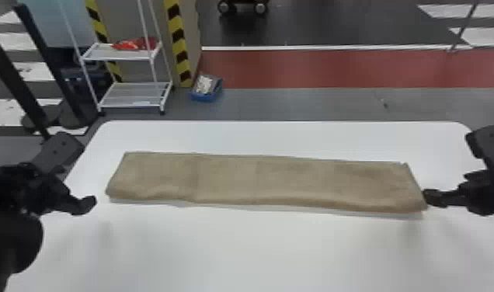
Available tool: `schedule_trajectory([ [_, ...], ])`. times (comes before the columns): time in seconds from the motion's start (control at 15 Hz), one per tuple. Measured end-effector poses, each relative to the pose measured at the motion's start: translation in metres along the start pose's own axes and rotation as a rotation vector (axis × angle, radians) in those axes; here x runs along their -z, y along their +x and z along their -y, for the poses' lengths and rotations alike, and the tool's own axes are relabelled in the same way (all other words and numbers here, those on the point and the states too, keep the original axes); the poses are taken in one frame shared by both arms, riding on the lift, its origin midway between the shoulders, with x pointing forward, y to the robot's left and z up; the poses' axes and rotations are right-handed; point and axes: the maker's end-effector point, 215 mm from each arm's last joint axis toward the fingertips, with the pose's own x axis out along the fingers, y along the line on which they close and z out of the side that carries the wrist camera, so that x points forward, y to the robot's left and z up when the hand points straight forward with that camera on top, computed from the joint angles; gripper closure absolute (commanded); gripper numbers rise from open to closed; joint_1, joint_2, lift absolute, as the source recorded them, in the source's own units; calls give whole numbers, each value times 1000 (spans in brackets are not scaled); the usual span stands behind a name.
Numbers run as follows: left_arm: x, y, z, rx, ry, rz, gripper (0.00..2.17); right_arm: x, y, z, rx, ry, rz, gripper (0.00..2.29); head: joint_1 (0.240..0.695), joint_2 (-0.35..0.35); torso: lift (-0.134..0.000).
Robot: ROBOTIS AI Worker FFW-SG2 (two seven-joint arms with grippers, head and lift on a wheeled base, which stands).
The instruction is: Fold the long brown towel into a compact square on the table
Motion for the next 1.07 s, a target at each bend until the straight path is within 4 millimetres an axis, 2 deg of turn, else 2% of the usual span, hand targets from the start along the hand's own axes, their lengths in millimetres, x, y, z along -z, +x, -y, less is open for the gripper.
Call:
schedule_trajectory([
  [0.87, -7, 0, 4, -1, -20, 20, 73, -1, 3, 2, 0, -1, 9, 97, 695, 36, -123],
  [1.07, -10, 0, 1, 20, -130, 30, 130, 1, 4, 3, -1, 0, 7, 97, 695, 35, -123],
])
